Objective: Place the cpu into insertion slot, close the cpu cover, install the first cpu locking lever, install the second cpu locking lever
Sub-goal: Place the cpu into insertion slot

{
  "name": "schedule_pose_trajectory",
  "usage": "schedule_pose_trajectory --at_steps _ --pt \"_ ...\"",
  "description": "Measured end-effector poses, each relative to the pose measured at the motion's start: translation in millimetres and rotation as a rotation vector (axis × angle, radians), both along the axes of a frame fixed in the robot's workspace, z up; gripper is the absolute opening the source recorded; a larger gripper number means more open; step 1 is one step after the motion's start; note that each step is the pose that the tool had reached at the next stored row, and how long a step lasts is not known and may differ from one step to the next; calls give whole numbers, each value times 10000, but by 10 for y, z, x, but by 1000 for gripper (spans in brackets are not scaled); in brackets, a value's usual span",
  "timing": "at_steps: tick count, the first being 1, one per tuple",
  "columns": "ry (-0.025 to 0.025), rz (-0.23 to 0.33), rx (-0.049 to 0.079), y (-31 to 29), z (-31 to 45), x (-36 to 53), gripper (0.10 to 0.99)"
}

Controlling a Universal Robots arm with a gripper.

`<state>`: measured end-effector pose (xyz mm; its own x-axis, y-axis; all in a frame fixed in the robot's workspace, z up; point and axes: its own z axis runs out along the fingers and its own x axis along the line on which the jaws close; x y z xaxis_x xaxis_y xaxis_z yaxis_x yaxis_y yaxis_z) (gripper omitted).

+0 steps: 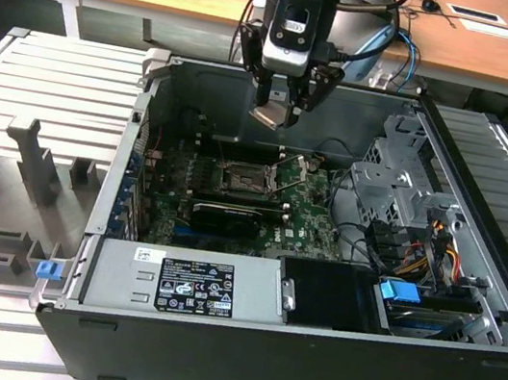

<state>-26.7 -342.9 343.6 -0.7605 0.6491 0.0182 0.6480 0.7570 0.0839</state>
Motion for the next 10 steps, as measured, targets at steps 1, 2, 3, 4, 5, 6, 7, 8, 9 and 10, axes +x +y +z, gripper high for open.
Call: schedule_pose_trajectory --at_steps 1,2,3,4,5,6,7,8,9,10 --pt "0 -9 0 0 -1 0 533" --pt "0 -14 -1 0 -1 0 533" --pt "1 -19 0 0 -2 0 533" --pt "0 -25 0 0 -2 0 533" --pt "0 -30 0 0 -3 0 533" --pt "0 -37 0 0 -3 0 533" --pt "0 -43 0 0 -4 0 533" --pt "0 -52 0 0 -5 0 533" --pt "0 -62 0 0 -6 0 533" --pt "0 -89 -1 0 -7 0 533"
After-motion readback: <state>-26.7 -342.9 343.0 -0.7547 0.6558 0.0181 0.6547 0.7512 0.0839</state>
